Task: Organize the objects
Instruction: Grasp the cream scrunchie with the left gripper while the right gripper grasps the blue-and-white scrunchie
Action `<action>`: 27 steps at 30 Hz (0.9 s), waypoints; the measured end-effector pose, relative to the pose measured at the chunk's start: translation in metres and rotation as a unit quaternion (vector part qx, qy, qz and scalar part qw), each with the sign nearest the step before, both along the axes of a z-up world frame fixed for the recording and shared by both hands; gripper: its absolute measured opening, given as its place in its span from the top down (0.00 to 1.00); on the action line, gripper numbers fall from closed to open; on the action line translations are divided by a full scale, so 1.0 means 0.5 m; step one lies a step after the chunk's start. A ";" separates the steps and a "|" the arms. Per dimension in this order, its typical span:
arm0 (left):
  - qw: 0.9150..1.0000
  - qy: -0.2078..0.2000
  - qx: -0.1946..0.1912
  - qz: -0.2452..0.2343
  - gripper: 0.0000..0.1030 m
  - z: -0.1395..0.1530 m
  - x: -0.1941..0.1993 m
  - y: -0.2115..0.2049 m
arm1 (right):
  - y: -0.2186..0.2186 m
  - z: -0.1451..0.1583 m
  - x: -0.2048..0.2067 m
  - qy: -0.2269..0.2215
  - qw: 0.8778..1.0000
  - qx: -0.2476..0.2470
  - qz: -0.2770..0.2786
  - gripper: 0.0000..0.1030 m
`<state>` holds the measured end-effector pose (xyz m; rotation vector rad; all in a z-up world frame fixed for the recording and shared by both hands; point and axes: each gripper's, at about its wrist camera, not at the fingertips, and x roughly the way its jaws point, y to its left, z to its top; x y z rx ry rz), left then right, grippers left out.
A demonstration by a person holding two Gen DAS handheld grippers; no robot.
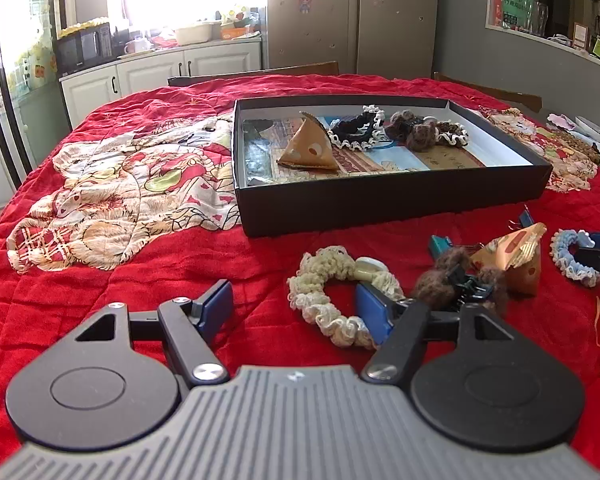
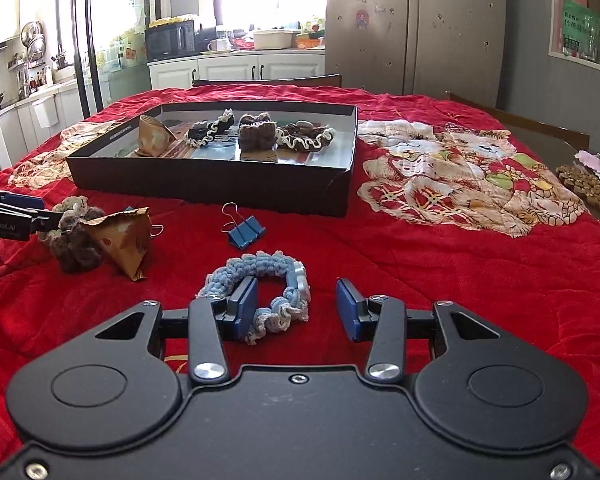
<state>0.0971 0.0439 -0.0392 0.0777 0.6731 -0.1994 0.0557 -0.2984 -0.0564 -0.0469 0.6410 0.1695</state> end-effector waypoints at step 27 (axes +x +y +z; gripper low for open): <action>1.000 0.003 0.002 -0.029 0.79 0.000 0.004 -0.024 | 0.024 -0.002 0.023 0.011 0.999 -0.032 0.020 0.81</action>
